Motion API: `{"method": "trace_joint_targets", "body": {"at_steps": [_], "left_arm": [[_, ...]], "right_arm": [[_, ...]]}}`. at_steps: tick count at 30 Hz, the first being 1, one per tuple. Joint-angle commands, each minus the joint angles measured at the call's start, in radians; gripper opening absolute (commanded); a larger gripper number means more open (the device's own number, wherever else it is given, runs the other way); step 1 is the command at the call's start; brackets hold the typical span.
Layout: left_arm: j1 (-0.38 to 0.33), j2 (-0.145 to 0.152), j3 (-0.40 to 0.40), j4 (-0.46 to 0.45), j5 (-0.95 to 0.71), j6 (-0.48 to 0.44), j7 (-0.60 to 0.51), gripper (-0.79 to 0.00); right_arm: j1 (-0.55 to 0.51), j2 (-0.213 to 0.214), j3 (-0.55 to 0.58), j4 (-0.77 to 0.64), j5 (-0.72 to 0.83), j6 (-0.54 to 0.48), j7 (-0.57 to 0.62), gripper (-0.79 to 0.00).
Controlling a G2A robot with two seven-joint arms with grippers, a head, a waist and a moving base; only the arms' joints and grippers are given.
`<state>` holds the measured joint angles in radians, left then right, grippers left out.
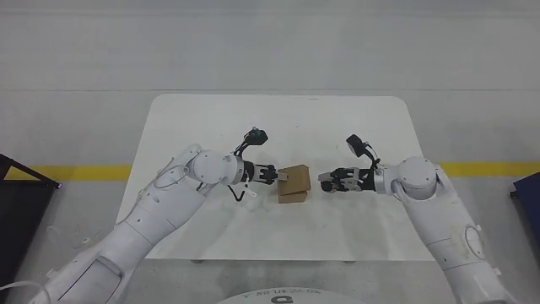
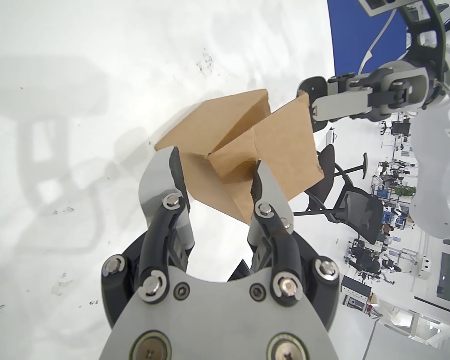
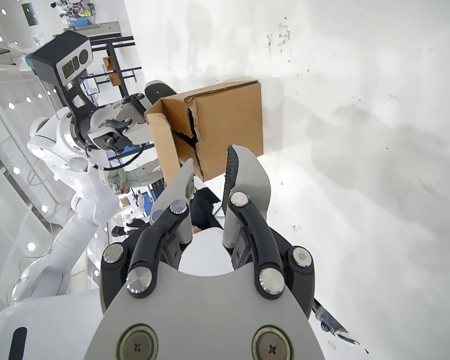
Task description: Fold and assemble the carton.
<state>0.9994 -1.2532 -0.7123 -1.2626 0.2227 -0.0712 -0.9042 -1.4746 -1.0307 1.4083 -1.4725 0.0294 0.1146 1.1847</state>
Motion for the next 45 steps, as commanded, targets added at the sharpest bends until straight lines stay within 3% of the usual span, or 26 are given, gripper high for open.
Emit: {"method": "trace_joint_targets", "body": {"at_steps": [1,21,25,45], "left_arm": [[-0.001,-0.002,0.002,0.004,-0.001,-0.002,0.000,-0.443],[-0.007,-0.013,0.006,0.023,0.001,-0.006,0.002,-0.453],[-0.007,-0.014,0.005,0.027,0.001,-0.007,0.002,-0.453],[-0.010,-0.021,0.006,0.039,0.005,-0.010,-0.012,-0.453]], "right_arm": [[0.002,0.001,-0.012,-0.006,-0.011,0.003,0.004,-0.585],[0.019,0.009,-0.086,-0.031,-0.052,0.012,-0.008,-0.539],[0.022,0.011,-0.094,-0.030,-0.051,0.008,-0.011,-0.446],[0.056,0.016,-0.157,-0.024,-0.078,0.040,-0.019,-0.456]]}}
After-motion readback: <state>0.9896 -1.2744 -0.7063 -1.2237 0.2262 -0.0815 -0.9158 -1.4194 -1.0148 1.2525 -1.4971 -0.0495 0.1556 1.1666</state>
